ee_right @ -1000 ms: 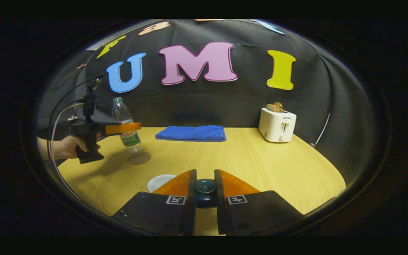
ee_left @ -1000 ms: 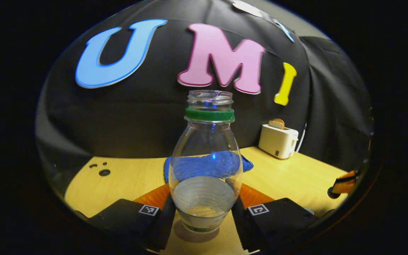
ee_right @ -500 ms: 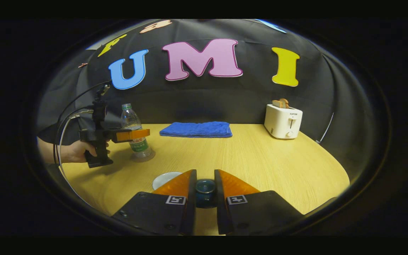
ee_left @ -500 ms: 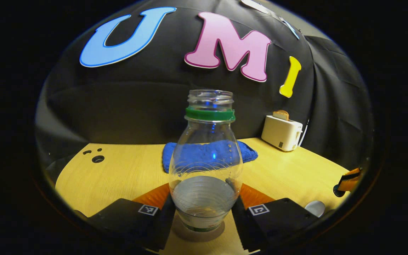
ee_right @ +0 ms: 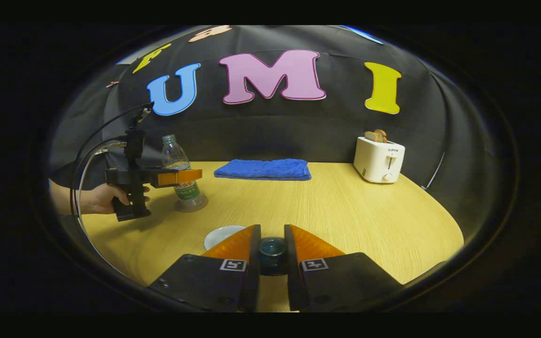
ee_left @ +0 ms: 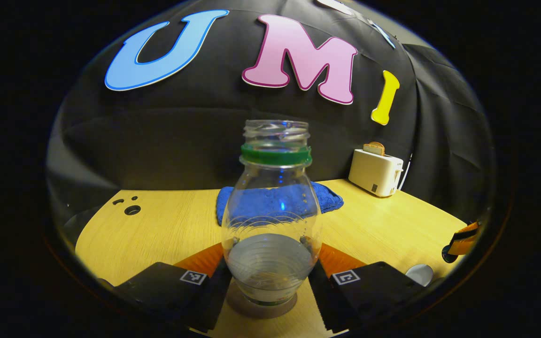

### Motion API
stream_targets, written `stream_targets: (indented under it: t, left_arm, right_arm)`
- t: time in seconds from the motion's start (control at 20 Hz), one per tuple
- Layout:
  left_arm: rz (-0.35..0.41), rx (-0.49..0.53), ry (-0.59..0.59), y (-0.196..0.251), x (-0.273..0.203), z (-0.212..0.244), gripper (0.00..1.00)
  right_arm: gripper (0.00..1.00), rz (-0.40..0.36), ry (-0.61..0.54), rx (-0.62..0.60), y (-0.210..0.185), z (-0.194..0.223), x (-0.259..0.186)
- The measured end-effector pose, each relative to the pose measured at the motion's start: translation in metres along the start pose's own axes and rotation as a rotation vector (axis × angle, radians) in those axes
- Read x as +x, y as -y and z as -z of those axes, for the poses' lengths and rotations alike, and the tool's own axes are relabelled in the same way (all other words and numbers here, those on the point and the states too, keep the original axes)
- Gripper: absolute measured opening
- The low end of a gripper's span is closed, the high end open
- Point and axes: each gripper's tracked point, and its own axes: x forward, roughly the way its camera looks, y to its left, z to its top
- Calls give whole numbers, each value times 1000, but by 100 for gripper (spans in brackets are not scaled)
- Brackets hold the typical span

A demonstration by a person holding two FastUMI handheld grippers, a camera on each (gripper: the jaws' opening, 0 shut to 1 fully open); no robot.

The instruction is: Open the teacup lid with one hand, grasp the water bottle and pour water into the teacup with the other hand; after pouring, place the water bottle on the coaster and then close the teacup lid.

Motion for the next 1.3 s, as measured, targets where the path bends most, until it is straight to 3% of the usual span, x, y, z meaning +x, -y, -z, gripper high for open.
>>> stream_targets:
  t: [0.1, 0.15, 0.75, 1.05, 1.2, 1.3]
  left_arm:
    - [-4, 3, -11, -3, -10, 0, 89]
    - [0, 0, -17, 1, -7, 2, 99]
    - [23, -23, -133, 9, -67, 39, 98]
    - [-58, -69, -64, 4, -134, 29, 97]
    - [-164, -8, -26, -16, -169, 17, 98]
    - [-184, -6, -28, -18, -190, 16, 98]
  right_arm:
    - [28, 1, 4, 3, 0, -1, 0]
    - [28, 1, 4, 2, 0, -2, -1]
    - [25, -12, 6, 5, -10, -4, -1]
    - [30, -23, 84, 30, -21, -16, 16]
    - [28, -40, 84, 6, -31, -9, 28]
    - [28, -64, 94, -12, -42, -7, 35]
